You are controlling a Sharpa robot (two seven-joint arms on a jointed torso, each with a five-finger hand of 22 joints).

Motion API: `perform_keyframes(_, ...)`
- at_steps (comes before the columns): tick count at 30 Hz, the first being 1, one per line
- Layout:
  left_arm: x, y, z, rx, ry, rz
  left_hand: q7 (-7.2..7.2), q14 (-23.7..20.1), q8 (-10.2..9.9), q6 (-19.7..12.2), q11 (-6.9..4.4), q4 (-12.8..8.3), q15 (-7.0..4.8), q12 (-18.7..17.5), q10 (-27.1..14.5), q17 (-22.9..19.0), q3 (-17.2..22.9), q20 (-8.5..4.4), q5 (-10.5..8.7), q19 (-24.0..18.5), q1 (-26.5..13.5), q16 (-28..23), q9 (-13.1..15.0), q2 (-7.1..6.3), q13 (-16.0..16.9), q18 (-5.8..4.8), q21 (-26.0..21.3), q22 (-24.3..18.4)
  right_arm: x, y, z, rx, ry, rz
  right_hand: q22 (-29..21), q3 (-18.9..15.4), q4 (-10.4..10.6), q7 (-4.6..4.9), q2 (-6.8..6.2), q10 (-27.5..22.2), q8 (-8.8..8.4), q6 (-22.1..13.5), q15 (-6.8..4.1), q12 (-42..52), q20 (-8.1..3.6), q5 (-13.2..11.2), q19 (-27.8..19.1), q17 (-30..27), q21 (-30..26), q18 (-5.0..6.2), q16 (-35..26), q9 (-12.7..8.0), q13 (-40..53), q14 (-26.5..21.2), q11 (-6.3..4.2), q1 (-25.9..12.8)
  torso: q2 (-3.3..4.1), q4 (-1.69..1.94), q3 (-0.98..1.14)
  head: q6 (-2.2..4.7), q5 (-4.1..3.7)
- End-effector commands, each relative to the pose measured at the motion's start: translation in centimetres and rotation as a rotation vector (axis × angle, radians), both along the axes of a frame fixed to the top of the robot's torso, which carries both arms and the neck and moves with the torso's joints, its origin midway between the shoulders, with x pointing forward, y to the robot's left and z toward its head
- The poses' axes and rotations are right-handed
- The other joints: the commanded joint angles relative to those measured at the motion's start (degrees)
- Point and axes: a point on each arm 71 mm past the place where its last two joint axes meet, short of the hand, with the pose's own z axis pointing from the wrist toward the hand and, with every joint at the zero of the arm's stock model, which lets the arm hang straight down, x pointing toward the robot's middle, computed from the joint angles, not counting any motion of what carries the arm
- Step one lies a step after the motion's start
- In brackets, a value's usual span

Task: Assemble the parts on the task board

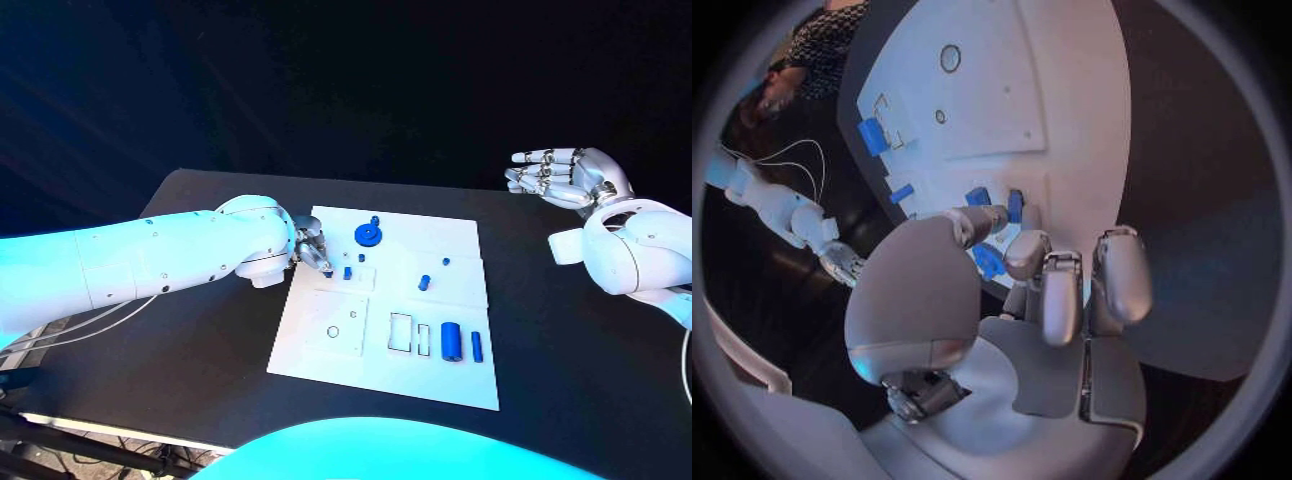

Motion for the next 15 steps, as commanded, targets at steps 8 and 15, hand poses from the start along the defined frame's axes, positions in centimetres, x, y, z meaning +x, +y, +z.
perform_keyframes(8,-0.18,-0.23,-0.25,0.011,0.020,-0.022,-1.46,5.49,0.18,1.92,-0.08,-9.85,-0.56,0.40,0.76,13.42,10.27,-0.14,0.54,0.38,-0.58,-0.16,5.08,-0.07,0.28,-0.82,0.40,0.22,-0.06,0.18,0.04,-0.001,-0.006,0.023,-0.06,-0.13,-0.29,5.10,0.20,0.14,-0.38,0.19,0.00,-0.16,0.07,-0.14,-0.20,-0.06,0.01,-0.10,-0.31,-0.05,0.00,0.27,0.02,-0.06,0.00,-0.03,-0.06,-0.12,0.03)
perform_keyframes(15,-0.36,-0.30,-0.39,0.022,0.040,-0.035,-1.60,5.52,0.15,2.29,-0.21,-10.21,-0.66,0.69,1.19,13.50,10.59,-0.25,1.33,0.71,-1.18,-0.12,5.15,-0.52,0.79,-0.93,0.61,0.68,-0.08,0.14,0.02,-0.001,-0.002,0.024,-0.06,-0.13,-0.29,5.10,0.20,0.14,-0.38,0.19,0.00,-0.16,0.07,-0.14,-0.20,-0.06,0.01,-0.10,-0.31,-0.05,0.00,0.27,0.02,-0.06,0.00,0.01,-0.06,-0.11,-0.05)
